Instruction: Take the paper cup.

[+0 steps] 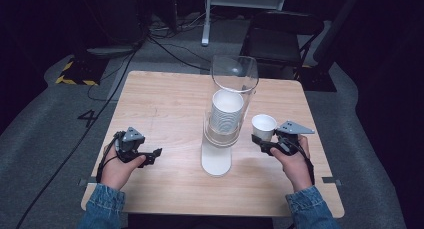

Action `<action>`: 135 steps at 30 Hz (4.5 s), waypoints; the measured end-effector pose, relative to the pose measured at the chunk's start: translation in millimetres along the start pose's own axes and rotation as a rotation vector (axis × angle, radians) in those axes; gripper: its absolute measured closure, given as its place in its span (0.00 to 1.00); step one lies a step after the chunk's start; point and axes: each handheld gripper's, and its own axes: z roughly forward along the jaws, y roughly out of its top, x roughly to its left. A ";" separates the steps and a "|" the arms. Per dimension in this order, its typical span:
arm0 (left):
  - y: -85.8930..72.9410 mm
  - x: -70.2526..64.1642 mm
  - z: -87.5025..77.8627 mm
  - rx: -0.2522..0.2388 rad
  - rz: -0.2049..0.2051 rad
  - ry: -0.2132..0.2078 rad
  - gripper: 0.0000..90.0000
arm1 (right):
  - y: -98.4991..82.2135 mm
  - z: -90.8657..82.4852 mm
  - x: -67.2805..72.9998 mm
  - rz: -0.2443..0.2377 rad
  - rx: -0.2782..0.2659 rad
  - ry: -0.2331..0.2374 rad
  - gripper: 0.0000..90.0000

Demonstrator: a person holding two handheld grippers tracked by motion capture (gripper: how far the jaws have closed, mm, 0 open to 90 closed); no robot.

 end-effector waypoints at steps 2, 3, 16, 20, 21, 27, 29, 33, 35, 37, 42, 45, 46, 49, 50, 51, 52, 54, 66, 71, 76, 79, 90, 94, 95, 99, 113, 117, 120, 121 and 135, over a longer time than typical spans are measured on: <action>-1.3 1.0 -1.2 0.001 -0.001 0.004 0.23 | 0.7 -0.7 -6.4 -0.009 -0.005 -0.022 0.37; -2.0 0.8 -1.6 0.000 -0.010 0.006 0.23 | 1.0 -0.8 -9.3 -0.028 -0.009 -0.042 0.37; -10.0 4.6 -6.1 0.007 -0.019 0.013 0.24 | -6.7 7.1 -50.3 0.024 -0.020 -0.157 0.37; -12.1 5.2 -6.9 0.015 -0.023 0.018 0.24 | -10.6 11.7 -60.8 0.053 -0.019 -0.171 0.37; -12.7 5.3 -6.9 0.018 -0.026 0.019 0.24 | -11.2 12.7 -62.6 0.061 -0.019 -0.174 0.36; -15.0 6.0 -6.6 0.024 -0.023 0.023 0.25 | -16.5 19.8 -71.8 0.077 -0.009 -0.189 0.36; -15.2 6.0 -6.6 0.024 -0.024 0.023 0.25 | -18.7 22.4 -74.8 0.077 0.003 -0.196 0.36; -15.3 6.1 -6.3 0.024 -0.023 0.023 0.25 | -23.3 27.3 -79.2 0.081 0.014 -0.198 0.36; -15.2 6.2 -6.4 0.026 -0.019 0.024 0.25 | -25.4 29.6 -80.3 0.081 0.028 -0.199 0.36; -15.2 6.1 -6.3 0.026 -0.020 0.024 0.25 | -27.5 31.5 -81.4 0.084 0.034 -0.198 0.36; -15.5 6.2 -6.1 0.019 -0.025 0.020 0.24 | -34.0 37.1 -82.6 0.094 0.035 -0.175 0.36; -15.5 6.1 -6.0 0.020 -0.023 0.020 0.24 | -37.2 40.4 -82.4 0.092 0.054 -0.170 0.35; -15.5 6.1 -6.0 0.019 -0.023 0.020 0.24 | -38.1 41.3 -82.2 0.090 0.064 -0.170 0.35; -15.3 6.0 -6.1 0.018 -0.024 0.018 0.24 | -41.0 43.5 -81.8 0.087 0.085 -0.164 0.35; -15.3 6.0 -6.1 0.018 -0.024 0.018 0.24 | -41.8 44.1 -81.5 0.089 0.094 -0.164 0.35; -15.4 6.0 -6.1 0.018 -0.024 0.018 0.24 | -42.6 44.8 -81.4 0.089 0.105 -0.161 0.35; -15.4 6.1 -6.1 0.019 -0.023 0.019 0.24 | -43.3 45.5 -81.0 0.093 0.111 -0.159 0.35; -15.4 6.0 -6.1 0.021 -0.022 0.019 0.24 | -43.8 46.2 -81.0 0.088 0.119 -0.157 0.35; -15.0 5.7 -6.9 0.016 -0.028 0.019 0.24 | -44.9 43.4 -79.0 0.101 0.176 -0.157 0.33; -14.5 6.1 -5.9 0.018 -0.023 0.017 0.24 | -45.4 41.9 -79.3 0.101 0.184 -0.166 0.26; -13.5 5.7 -5.0 0.018 -0.024 0.014 0.24 | -44.7 37.8 -78.4 0.106 0.173 -0.172 0.18; -12.9 5.5 -4.7 0.016 -0.027 0.010 0.24 | -43.8 34.1 -78.0 0.102 0.165 -0.186 0.18; -9.3 6.4 -2.7 0.017 -0.014 0.004 0.23 | -45.5 2.9 -74.6 0.123 0.179 -0.191 0.18; -8.8 4.9 -2.8 0.014 -0.019 0.001 0.24 | -44.3 -12.6 -71.1 0.109 0.167 -0.186 0.18; -8.7 4.4 -3.6 0.017 -0.013 0.001 0.23 | -43.0 -16.8 -69.1 0.099 0.159 -0.179 0.18; -9.7 0.0 -8.2 0.009 0.004 -0.010 0.24 | -35.4 -33.0 -57.9 0.075 0.130 -0.153 0.18; -8.9 -11.2 -18.2 -0.050 0.011 -0.118 0.24 | -17.3 -51.8 -4.5 0.021 0.077 0.038 0.19; -7.3 -14.9 -19.9 -0.060 0.019 -0.136 0.24 | -15.0 -47.3 13.0 -0.005 0.076 0.091 0.20; -7.5 -16.0 -19.2 -0.051 0.035 -0.129 0.24 | -14.7 -40.7 24.9 -0.005 0.076 0.152 0.20; -8.1 -16.1 -18.2 -0.039 0.046 -0.121 0.24 | -15.8 -36.9 28.7 -0.008 0.080 0.172 0.21; -22.5 -7.5 -3.1 0.087 0.078 -0.069 0.22 | -36.4 -4.1 56.6 -0.072 0.133 0.174 0.30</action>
